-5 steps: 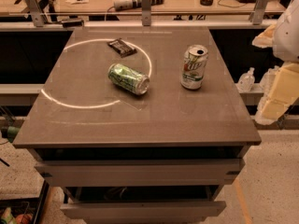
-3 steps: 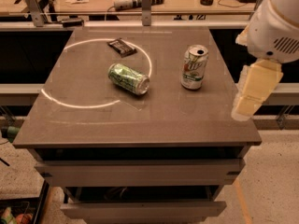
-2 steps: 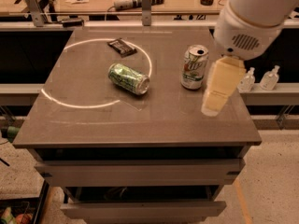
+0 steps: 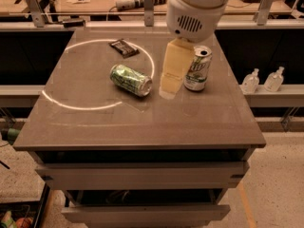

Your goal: Place green can upright

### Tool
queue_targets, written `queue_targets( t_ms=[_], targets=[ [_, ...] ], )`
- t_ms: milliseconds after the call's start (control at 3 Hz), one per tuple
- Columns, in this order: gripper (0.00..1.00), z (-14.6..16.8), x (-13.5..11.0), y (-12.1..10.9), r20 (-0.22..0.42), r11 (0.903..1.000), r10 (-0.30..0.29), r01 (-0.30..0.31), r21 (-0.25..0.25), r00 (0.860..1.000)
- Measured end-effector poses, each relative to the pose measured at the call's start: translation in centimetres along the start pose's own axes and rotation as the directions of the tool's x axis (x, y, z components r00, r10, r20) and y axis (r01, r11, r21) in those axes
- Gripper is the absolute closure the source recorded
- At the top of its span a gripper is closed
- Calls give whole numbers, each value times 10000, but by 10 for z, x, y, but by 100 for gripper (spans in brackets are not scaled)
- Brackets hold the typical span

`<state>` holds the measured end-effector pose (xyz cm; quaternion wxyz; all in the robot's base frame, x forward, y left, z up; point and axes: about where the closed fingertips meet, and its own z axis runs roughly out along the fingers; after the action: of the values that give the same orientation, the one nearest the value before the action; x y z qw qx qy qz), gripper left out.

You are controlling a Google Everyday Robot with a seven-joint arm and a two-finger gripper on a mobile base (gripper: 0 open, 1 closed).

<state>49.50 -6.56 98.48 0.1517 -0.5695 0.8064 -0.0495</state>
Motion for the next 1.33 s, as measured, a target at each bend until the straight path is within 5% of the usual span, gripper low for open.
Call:
queue_targets(
  t_ms=[667,1333],
  targets=[
    [0,17,-68,-2,180,9989,452,-449,-157,9988],
    [0,77,-95,-6,-463,9847,1738,-1743,-82,9837]
  ],
)
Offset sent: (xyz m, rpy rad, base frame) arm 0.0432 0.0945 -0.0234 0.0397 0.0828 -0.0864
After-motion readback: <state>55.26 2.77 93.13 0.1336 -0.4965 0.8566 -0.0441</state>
